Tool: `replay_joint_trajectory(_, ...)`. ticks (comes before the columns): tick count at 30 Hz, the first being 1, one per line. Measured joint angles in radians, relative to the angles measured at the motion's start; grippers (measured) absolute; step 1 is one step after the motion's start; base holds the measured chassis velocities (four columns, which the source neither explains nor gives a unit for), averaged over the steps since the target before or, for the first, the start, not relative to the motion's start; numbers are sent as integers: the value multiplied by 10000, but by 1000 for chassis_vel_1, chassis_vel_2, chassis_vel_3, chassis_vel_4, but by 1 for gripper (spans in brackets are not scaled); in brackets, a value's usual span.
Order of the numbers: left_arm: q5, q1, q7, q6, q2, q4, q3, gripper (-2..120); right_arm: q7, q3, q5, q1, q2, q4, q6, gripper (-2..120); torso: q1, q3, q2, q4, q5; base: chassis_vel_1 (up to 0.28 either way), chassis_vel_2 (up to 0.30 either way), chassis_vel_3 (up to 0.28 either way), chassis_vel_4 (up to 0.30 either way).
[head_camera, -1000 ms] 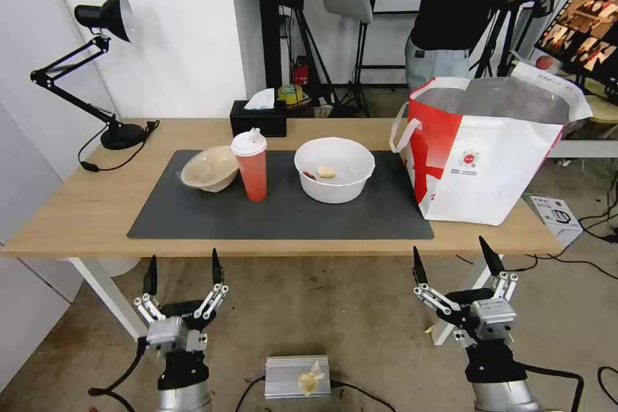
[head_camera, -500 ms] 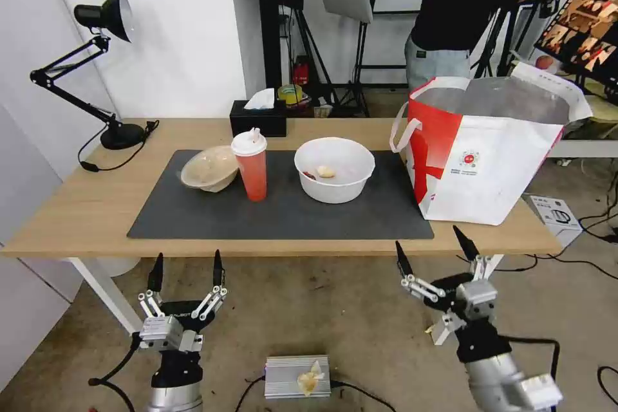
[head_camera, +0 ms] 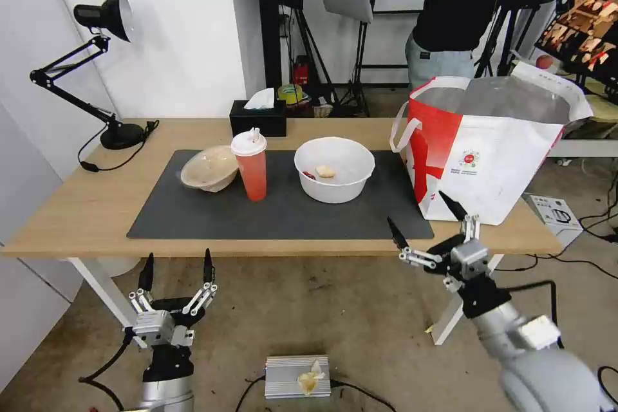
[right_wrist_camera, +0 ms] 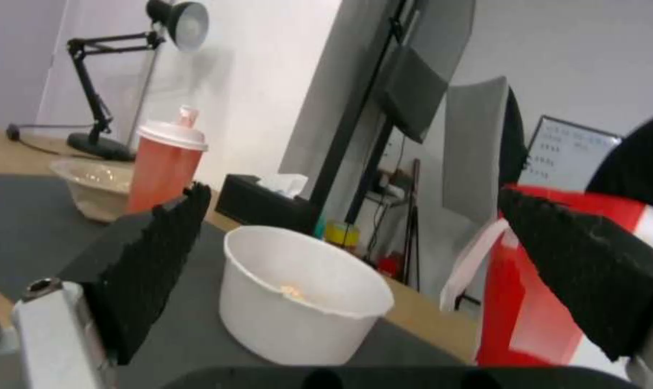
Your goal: Pick up the trash from the table and place it into the takeout bag.
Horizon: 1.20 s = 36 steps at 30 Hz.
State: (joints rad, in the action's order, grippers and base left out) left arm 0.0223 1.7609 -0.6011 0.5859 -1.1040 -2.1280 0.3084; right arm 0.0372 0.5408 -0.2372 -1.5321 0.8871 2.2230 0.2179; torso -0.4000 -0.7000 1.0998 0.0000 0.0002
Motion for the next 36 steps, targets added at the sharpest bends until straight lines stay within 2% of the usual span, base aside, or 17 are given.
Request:
replay_joint_trajectory(9,-75,19,-67,-22,-120,22,106,100,399,-455,-240,1739,-1163,-884,5,100,0,0,0,0,-1,0,0,0,0)
replay_joint_trajectory(18,-113,58,-67,-16,-206,53,116,100,1533,-1308,-789,3298,-2086,-1772,20,100,-1,0,1,0,-1,0,0,0,0)
replay_joint_trajectory(23,-213,58,-84,-20,-318,169,103,100,2464,-2306,-1107,4625,-2452,-2474,219,100,-1,-1,2,1,-2,0,0,0,0)
replay_joint_trajectory(24,-241,64,-93,-22,-401,174,131,100,2863,-3020,-1344,5528,-2673,-2872,378,100,0,0,1,1,-1,0,0,0,0)
replay_joint_trajectory(28,-297,125,-94,-22,-473,124,125,100,3375,-3717,-1665,6458,-2884,-3211,404,100,-1,0,2,0,-2,0,0,0,0)
replay_joint_trajectory(36,-383,249,-82,-9,-566,61,186,100,4334,-5263,-1994,8370,-2880,-3968,458,100,1,0,2,0,-1,0,0,0,0)
